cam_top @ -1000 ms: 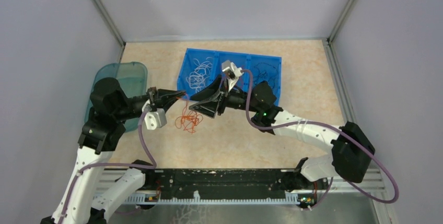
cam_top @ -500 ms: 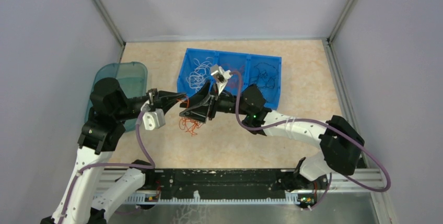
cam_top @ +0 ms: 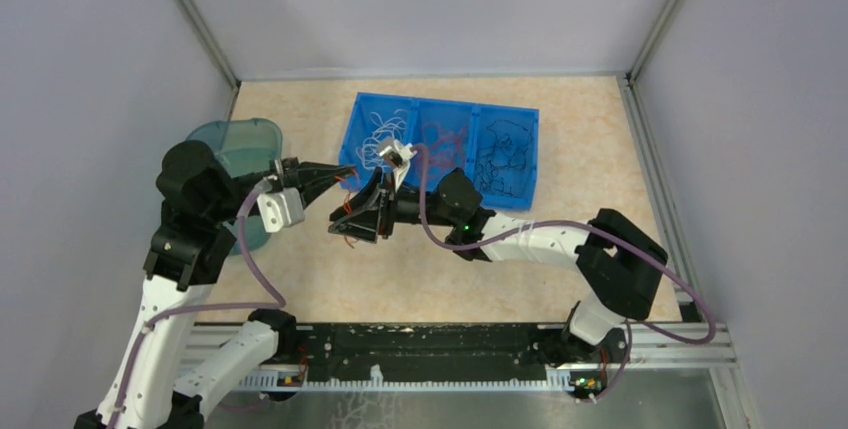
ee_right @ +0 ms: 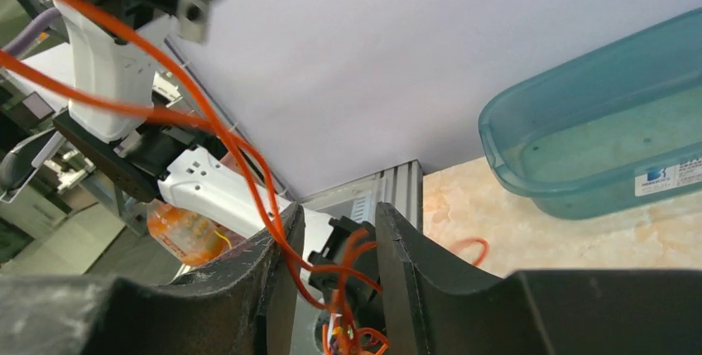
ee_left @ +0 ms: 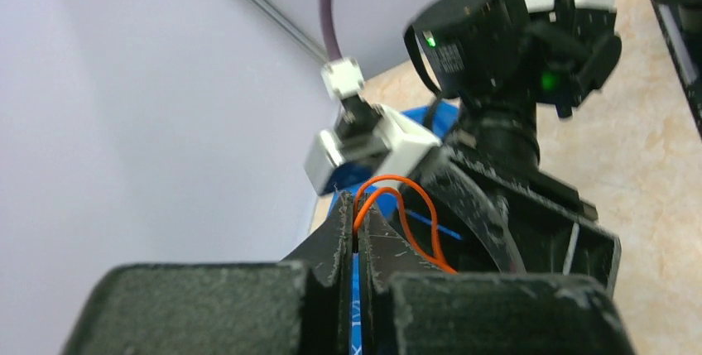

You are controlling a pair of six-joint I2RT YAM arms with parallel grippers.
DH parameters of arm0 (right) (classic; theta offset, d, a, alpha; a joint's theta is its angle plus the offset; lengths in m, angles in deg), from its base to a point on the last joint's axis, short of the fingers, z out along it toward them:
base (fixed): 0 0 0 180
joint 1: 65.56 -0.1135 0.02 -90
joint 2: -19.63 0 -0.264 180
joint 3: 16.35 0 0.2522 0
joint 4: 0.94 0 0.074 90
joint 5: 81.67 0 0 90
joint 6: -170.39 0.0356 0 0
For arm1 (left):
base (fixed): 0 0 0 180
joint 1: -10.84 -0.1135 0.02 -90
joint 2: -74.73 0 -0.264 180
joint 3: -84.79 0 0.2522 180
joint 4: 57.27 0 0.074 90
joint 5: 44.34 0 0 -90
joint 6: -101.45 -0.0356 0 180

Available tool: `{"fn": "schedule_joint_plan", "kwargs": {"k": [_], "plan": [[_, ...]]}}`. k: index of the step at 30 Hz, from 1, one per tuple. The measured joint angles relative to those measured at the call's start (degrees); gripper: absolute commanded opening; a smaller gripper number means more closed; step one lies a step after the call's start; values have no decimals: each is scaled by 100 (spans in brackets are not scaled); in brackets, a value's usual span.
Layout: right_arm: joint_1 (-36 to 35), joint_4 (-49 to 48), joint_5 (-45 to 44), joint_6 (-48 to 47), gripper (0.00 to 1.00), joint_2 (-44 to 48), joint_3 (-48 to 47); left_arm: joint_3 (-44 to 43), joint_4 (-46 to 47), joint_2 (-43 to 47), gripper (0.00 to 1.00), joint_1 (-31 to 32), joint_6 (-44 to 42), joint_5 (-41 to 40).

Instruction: Untangle the cables

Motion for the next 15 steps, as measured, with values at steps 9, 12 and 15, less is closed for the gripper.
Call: {"fn": "schedule_joint_plan", "kwargs": {"k": [9,12,15], "plan": [[-2,-402,39,199,37,-164,85,-442,970,-251,2,0,1440,68],[-11,-566,33,258,36,-164,227,-581,1250,-348,1,0,1797,66],[-26,-636,35,291,36,-166,376,-715,1526,-435,1,0,2116,63]]}}
